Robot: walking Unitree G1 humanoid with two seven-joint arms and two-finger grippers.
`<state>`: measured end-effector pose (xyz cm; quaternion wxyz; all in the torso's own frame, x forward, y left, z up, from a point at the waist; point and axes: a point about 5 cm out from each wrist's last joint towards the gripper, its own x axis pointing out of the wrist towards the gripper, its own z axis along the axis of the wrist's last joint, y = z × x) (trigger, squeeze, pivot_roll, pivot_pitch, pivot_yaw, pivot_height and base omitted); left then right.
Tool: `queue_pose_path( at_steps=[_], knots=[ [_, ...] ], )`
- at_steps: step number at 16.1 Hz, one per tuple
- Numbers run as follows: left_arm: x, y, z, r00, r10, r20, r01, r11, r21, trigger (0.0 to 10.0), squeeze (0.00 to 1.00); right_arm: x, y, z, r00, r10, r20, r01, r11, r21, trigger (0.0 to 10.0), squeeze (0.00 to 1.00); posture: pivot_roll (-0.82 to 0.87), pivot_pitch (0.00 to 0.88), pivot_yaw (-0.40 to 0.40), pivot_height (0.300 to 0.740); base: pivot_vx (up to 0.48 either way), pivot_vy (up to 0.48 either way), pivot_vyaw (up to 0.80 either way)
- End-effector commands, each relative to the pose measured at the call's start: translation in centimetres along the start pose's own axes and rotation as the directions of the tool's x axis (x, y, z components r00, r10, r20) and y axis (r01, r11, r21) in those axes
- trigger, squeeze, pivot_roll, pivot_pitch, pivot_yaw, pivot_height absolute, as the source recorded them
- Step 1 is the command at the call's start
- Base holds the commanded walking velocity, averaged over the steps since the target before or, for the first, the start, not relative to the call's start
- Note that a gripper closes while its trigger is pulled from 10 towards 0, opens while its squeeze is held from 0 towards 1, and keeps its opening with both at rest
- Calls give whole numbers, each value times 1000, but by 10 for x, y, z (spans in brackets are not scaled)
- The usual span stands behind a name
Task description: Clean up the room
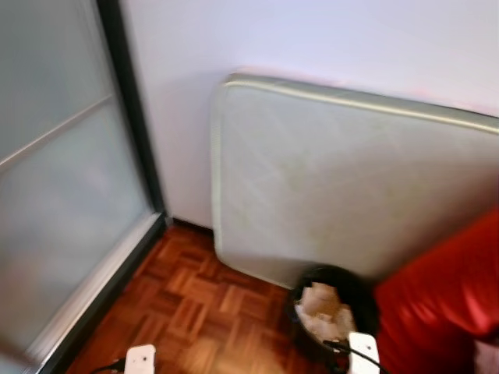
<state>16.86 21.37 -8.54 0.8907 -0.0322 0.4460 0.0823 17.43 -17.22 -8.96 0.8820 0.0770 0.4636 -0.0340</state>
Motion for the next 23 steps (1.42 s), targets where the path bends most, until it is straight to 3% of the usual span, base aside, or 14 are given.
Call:
queue_pose_path(
  at_steps=[1,8,23],
  knots=[
    [2,-17,14,993,-109,43,98,972,214,10000,0,-5,-35,9,999,44,1,-44,983,178,10000,0,142,0,-17,740,0,0,-769],
    [4,-12,23,992,-110,55,92,962,257,10000,0,-3,-29,7,1000,30,5,-30,977,212,10000,0,142,0,12,740,0,0,-769],
    [4,-12,26,992,-117,49,99,953,285,10000,0,-2,-25,10,1000,23,7,-24,982,187,10000,0,112,0,17,740,0,0,-769]
  ],
)
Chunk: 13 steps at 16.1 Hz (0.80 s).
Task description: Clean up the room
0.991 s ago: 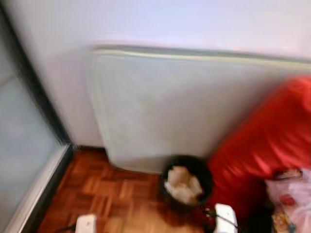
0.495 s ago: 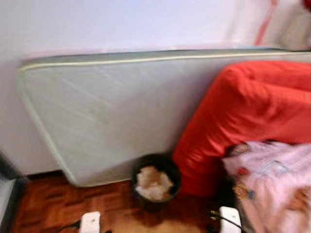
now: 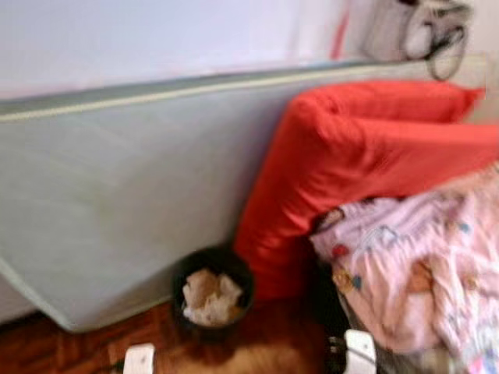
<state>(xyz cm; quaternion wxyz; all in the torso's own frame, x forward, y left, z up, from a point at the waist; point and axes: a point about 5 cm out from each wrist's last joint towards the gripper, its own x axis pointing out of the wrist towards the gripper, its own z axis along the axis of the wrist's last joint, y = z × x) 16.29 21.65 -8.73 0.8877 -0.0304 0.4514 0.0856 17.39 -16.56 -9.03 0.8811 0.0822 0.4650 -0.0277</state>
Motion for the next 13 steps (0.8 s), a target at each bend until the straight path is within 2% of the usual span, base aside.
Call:
queue_pose_path(
  at_steps=[1,7,9,10,12,13],
  knots=[
    [5,-15,32,990,-125,62,102,953,286,10000,0,-3,-31,12,1000,6,12,-8,983,186,10000,0,110,0,19,740,0,0,-769],
    [5,-12,31,991,-119,59,98,955,281,10000,0,-3,-32,11,1000,-10,6,9,985,173,10000,0,104,0,19,740,0,0,-769],
    [5,-9,29,992,-112,56,93,958,273,10000,0,-3,-28,6,1000,-9,0,9,985,170,10000,0,101,0,23,740,0,0,-769],
    [4,-6,27,993,-110,49,93,962,258,10000,0,-4,-27,2,1000,-5,-13,7,990,142,10000,0,93,0,28,740,0,0,-763],
    [3,-2,21,991,-134,26,129,982,140,10000,0,-5,-25,-7,1000,1,-27,2,993,120,10000,0,64,0,44,740,0,0,-756],
    [2,0,17,991,-135,12,132,983,130,10000,0,-6,-26,-11,1000,-2,-32,6,993,120,10000,0,58,0,48,740,0,0,-606]
  ],
)
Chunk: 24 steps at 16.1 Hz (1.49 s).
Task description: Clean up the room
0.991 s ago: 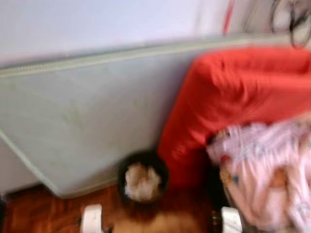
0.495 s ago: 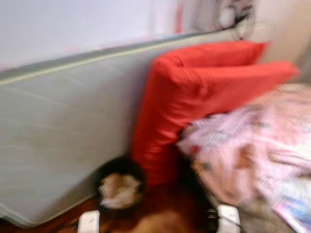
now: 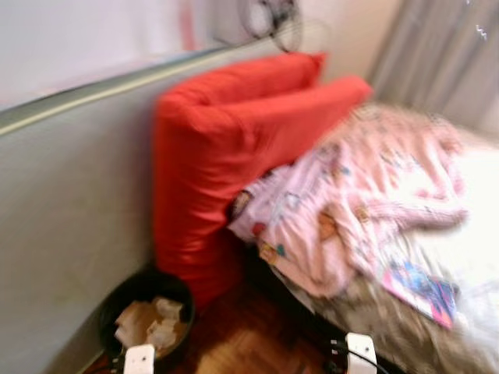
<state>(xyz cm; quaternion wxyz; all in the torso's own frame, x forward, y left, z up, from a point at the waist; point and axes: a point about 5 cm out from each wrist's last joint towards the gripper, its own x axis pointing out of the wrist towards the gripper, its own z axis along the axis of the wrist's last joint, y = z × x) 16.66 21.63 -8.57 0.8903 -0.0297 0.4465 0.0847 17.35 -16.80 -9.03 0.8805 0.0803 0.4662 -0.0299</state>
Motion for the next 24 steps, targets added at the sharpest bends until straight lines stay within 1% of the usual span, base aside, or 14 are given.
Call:
queue_pose_path(
  at_steps=[1,3,5,6,8,9,10,11,13,15,18,20,23,24],
  knots=[
    [1,3,11,992,-126,-9,126,981,149,10000,0,-7,-25,-13,1000,-1,-29,5,993,119,10000,0,52,0,49,740,0,0,0],
    [1,6,9,992,-126,-32,129,974,186,10000,0,-9,-31,-16,1000,-4,-20,6,993,117,10000,0,38,0,46,740,0,0,0],
    [2,6,15,993,-118,-15,119,978,169,10000,0,-10,-37,-16,1000,-6,-27,8,998,66,10000,0,43,0,51,740,0,0,0],
    [2,6,16,993,-118,-10,118,981,155,10000,0,-10,-38,-15,1000,3,-23,-1,999,53,10000,0,42,0,54,740,0,0,0],
    [2,9,15,993,-114,-24,116,985,125,10000,0,-11,-42,-15,999,-23,-25,24,999,30,10000,0,39,0,52,740,0,0,0],
    [2,7,14,989,-145,-37,148,982,114,10000,0,-11,-44,-13,1000,-26,-13,27,997,72,10000,0,44,0,49,740,0,0,0],
    [1,9,13,990,-137,-43,141,982,125,10000,0,-11,-45,-13,999,-29,-15,30,997,74,10000,0,52,0,45,740,0,0,0],
    [1,11,13,992,-123,-36,126,987,104,10000,0,-12,-45,-14,1000,-25,-17,26,998,61,10000,0,52,0,46,740,0,0,0],
    [1,9,10,990,-138,-38,141,984,108,10000,0,-11,-45,-10,1000,-21,0,21,997,74,10000,0,53,0,45,740,0,0,0],
    [0,8,4,988,-146,-56,151,984,93,10000,0,-11,-48,-7,1000,-27,8,26,996,82,10000,0,44,0,41,740,0,0,0],
    [-1,6,3,988,-147,-48,150,986,75,10000,0,-12,-47,-9,1000,-13,5,12,997,81,10000,0,54,0,31,740,0,0,0],
    [0,7,5,990,-139,-37,141,989,55,10000,0,-11,-46,-9,1000,-13,4,13,996,84,10000,0,54,0,28,740,0,0,0],
    [1,8,9,990,-137,-28,139,989,49,10000,0,-8,-39,-2,1000,17,8,-17,997,73,10000,0,65,0,11,740,0,0,0],
    [1,7,10,990,-136,-24,137,990,44,10000,0,-8,-40,-1,1000,10,12,-11,997,80,10000,0,66,0,12,740,0,0,0]
  ],
)
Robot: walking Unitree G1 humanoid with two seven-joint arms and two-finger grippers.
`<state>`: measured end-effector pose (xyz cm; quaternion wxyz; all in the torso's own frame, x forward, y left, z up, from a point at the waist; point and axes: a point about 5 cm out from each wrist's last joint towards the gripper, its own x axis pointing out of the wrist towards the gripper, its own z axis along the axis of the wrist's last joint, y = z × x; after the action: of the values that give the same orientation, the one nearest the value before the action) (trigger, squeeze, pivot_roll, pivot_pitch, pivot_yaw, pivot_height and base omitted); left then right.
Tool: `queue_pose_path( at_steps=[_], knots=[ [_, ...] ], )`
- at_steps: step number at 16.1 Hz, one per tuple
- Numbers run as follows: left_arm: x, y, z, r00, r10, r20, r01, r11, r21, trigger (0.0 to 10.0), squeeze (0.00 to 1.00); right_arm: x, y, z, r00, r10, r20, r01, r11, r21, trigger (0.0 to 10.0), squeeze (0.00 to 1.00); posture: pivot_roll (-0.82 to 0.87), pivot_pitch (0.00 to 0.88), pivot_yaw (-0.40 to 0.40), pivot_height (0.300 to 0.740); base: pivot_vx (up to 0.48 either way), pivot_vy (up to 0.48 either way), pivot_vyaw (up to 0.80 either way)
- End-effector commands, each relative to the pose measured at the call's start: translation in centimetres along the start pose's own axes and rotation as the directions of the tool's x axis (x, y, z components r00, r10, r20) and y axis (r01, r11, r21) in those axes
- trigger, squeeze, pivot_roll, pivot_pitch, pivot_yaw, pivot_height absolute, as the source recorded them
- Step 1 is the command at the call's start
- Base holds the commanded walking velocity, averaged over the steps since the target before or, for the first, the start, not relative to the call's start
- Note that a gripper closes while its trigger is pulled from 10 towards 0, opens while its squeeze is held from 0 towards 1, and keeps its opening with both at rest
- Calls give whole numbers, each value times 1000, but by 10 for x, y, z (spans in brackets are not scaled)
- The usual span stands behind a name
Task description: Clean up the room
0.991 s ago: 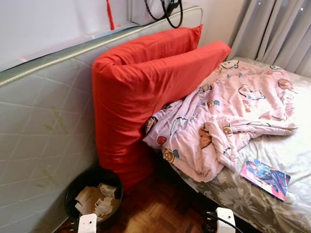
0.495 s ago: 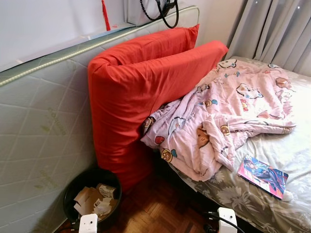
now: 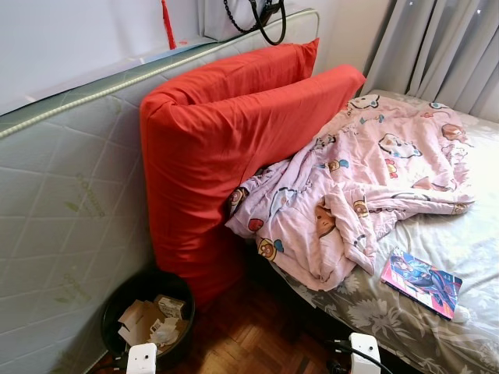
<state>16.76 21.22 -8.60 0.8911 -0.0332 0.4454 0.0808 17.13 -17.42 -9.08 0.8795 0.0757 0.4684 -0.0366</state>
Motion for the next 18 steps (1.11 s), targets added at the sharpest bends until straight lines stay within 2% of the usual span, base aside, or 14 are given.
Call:
queue_pose_path(
  at_steps=[1,17,18],
  knots=[
    [0,11,10,992,-126,-26,128,991,50,10000,0,-7,-34,0,1000,22,8,-22,997,68,10000,0,67,0,13,740,0,0,0],
    [0,11,10,992,-126,-26,128,991,50,10000,0,-7,-34,0,1000,22,8,-22,997,68,10000,0,67,0,13,740,0,0,0],
    [1,10,16,992,-128,-9,129,989,74,10000,0,-6,-31,0,1000,25,9,-25,997,67,10000,0,75,0,32,740,0,0,0]
  ],
)
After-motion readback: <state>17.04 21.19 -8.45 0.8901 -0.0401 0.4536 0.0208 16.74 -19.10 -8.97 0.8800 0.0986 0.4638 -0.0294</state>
